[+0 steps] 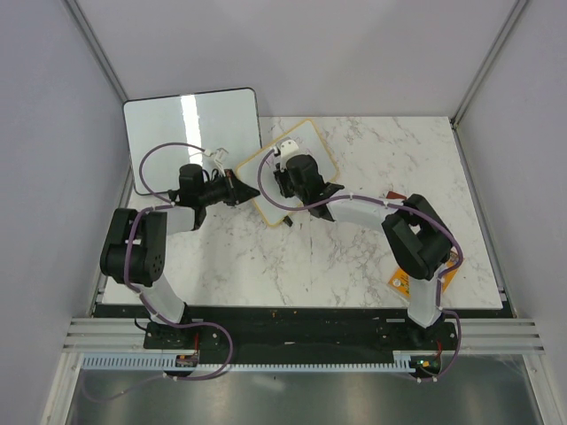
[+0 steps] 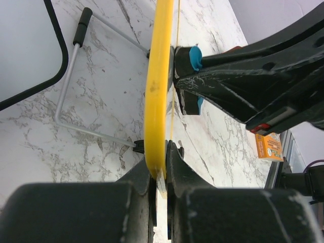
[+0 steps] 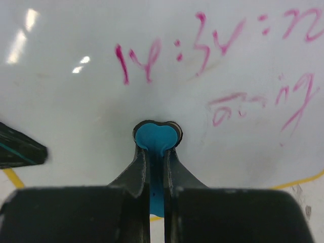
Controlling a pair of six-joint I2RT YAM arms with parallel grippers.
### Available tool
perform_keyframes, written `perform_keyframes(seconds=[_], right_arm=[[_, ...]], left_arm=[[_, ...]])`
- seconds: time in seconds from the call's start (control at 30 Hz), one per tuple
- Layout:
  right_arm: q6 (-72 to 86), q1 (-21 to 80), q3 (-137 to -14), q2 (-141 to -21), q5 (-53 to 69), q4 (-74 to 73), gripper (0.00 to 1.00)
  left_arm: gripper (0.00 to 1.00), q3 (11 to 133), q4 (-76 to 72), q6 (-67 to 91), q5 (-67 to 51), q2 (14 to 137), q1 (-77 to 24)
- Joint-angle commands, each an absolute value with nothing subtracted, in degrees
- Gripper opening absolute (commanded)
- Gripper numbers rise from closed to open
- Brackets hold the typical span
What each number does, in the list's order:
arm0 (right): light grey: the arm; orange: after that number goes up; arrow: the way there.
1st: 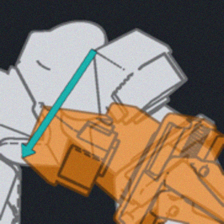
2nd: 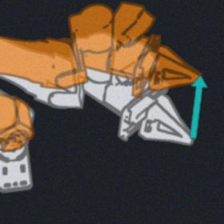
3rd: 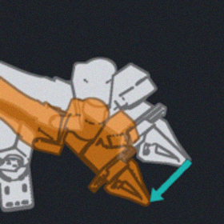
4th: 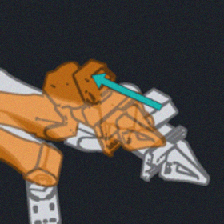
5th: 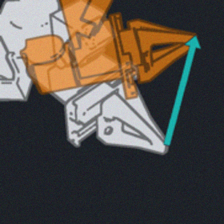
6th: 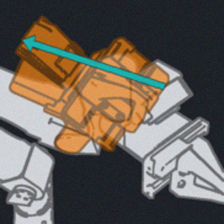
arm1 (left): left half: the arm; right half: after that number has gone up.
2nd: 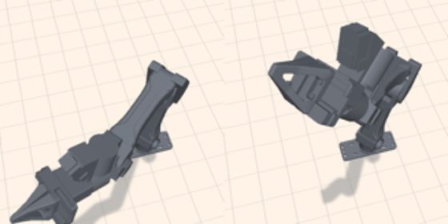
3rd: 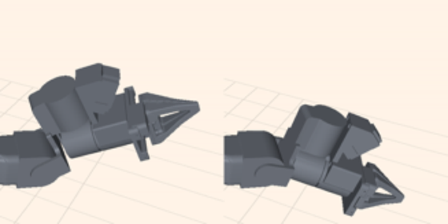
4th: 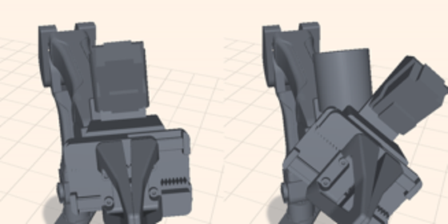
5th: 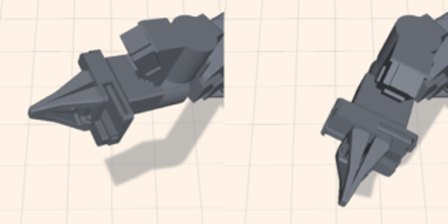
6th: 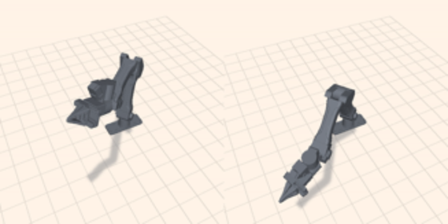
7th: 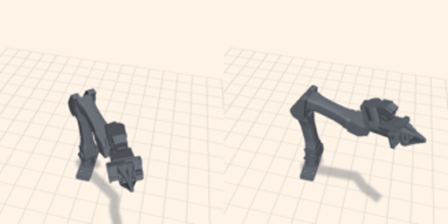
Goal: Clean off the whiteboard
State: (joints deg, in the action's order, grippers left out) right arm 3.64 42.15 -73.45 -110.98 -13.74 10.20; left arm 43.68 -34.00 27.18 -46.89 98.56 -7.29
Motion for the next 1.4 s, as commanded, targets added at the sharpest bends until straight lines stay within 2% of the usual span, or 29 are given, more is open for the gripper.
perform_keyframes(seconds=[0.0,0.13,0.37,0.5,0.87,1.17,1.37], right_arm=[[3.25,43.86,-79.27,-114.43,2.37,19.60,0.00],[3.60,43.86,-81.64,-115.31,3.43,20.04,0.00],[9.20,39.12,-89.29,-124.53,-0.88,14.85,0.00],[11.69,34.46,-87.81,-124.72,-3.93,16.00,0.00],[11.51,31.11,-83.50,-124.63,-14.76,11.26,0.00],[11.34,32.34,-78.15,-122.88,-6.25,15.28,0.00],[7.12,39.80,-74.98,-119.89,-5.01,17.05,0.00]], left_arm=[[0.02,43.15,-26.37,17.05,-56.34,97.12,-12.66],[0.02,43.42,-25.58,16.35,-56.07,96.94,-13.01],[0.02,43.24,-25.49,16.00,-55.99,96.59,-13.18],[0.02,43.07,-25.31,15.73,-55.81,96.42,-13.27],[0.02,43.07,-25.05,15.64,-55.55,96.42,-13.36],[0.02,43.24,-24.87,15.47,-55.55,96.42,-13.53],[0.02,43.59,-24.35,15.12,-55.37,96.68,-13.71]])
